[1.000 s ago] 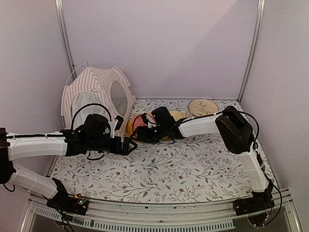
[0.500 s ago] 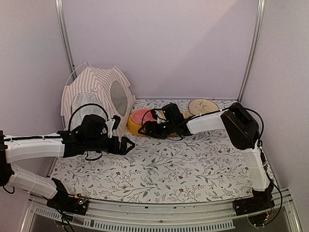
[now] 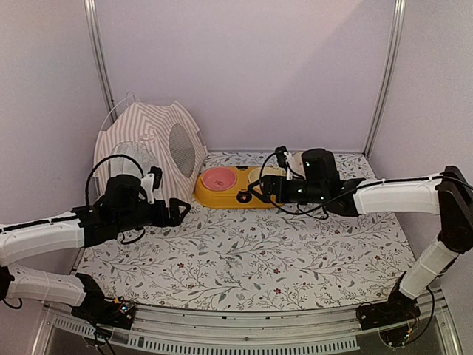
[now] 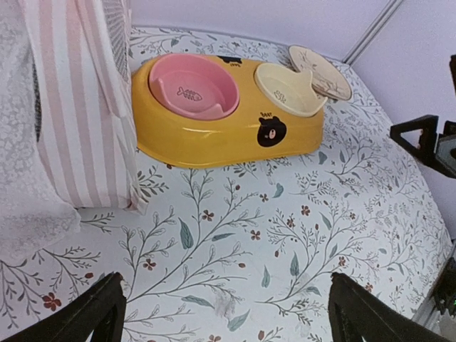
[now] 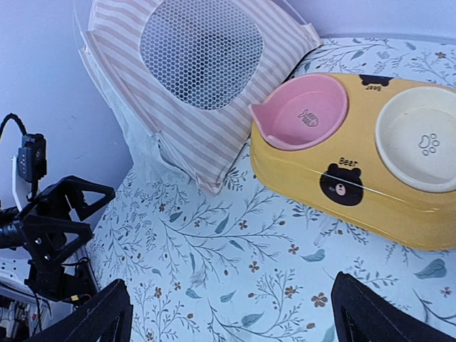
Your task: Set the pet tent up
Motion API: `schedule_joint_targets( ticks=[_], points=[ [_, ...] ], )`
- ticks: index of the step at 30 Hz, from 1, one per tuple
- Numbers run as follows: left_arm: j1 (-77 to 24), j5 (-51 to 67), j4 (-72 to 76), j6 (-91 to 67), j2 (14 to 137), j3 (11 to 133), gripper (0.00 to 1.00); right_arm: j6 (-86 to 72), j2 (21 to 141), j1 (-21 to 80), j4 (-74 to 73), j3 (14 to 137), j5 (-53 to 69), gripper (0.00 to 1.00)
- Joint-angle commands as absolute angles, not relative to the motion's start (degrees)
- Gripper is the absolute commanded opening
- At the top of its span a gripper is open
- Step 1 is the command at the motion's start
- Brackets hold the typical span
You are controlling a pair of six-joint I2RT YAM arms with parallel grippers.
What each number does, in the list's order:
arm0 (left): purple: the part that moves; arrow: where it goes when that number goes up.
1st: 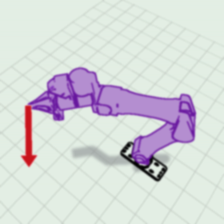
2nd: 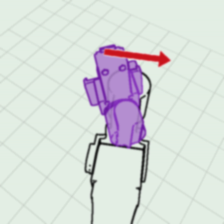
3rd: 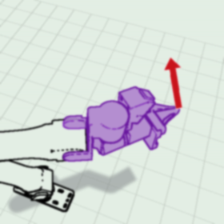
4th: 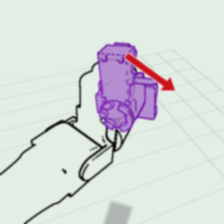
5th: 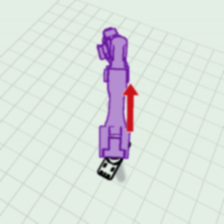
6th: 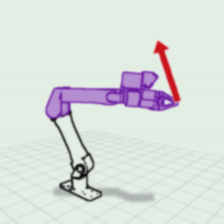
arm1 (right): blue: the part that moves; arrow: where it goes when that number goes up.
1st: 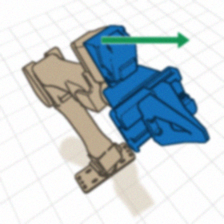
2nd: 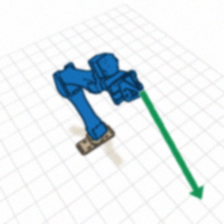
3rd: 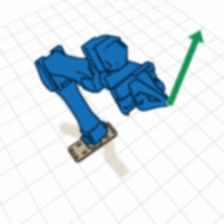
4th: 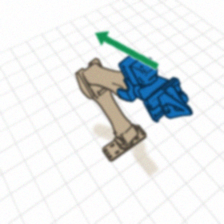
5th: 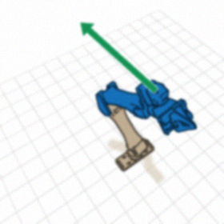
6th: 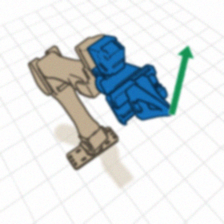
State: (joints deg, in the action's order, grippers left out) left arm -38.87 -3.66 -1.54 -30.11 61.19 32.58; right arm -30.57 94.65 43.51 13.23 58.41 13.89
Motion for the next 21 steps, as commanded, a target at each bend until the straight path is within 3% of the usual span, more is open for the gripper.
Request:
schedule_joint_targets(
  ticks=[1,10,17,21],
  points=[
    [-37.3,-9.6,-0.8,-29.5,58.1,31.8,0.99,-26.7,84.9,42.0,8.9,50.8,1.1,0.99],
    [-34.3,-26.9,-5.3,-29.0,53.2,30.3,1.0,-23.9,61.8,29.4,6.8,33.4,-10.1,0.99],
    [-31.5,-29.1,5.2,-21.7,46.0,23.1,1.0,-10.6,45.0,24.3,25.6,14.1,-20.5,0.99],
    [-29.1,-30.3,4.9,-21.5,45.7,23.3,0.99,-8.9,41.5,14.0,31.7,9.3,-19.0,0.99]
  ],
)
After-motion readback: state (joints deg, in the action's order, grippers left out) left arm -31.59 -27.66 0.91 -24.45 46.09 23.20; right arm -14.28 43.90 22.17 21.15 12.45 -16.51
